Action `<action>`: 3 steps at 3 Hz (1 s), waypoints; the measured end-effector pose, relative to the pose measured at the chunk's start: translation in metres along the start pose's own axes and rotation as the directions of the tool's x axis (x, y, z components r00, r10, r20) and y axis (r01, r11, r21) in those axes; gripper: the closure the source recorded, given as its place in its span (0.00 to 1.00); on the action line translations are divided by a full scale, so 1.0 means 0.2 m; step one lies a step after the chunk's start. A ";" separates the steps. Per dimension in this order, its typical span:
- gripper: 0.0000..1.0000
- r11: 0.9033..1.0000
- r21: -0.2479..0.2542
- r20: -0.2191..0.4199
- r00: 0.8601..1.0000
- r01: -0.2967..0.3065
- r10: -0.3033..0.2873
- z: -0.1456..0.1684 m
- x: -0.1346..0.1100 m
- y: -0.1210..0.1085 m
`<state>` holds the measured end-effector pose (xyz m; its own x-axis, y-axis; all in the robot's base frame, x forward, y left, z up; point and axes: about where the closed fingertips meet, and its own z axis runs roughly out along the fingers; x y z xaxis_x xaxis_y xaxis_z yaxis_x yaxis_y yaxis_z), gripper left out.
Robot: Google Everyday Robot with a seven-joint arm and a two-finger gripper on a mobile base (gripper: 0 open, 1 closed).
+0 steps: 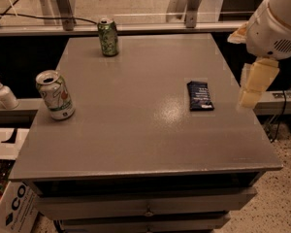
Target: Move rxbar blueberry near 7up can
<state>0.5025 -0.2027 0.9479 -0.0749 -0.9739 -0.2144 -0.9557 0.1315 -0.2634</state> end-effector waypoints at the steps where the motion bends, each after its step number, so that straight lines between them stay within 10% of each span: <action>1: 0.00 1.000 -0.021 0.022 1.000 -0.007 0.007 0.12 0.02 -0.13; 3: 0.00 0.995 -0.092 0.026 0.999 -0.044 0.047 0.40 0.09 -0.26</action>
Offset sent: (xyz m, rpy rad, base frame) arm 0.0800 -0.0198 -0.0749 0.0513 0.1220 -0.0381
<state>0.5725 -0.2127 0.8829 -0.1120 -0.9615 -0.2510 -0.9737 0.1567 -0.1657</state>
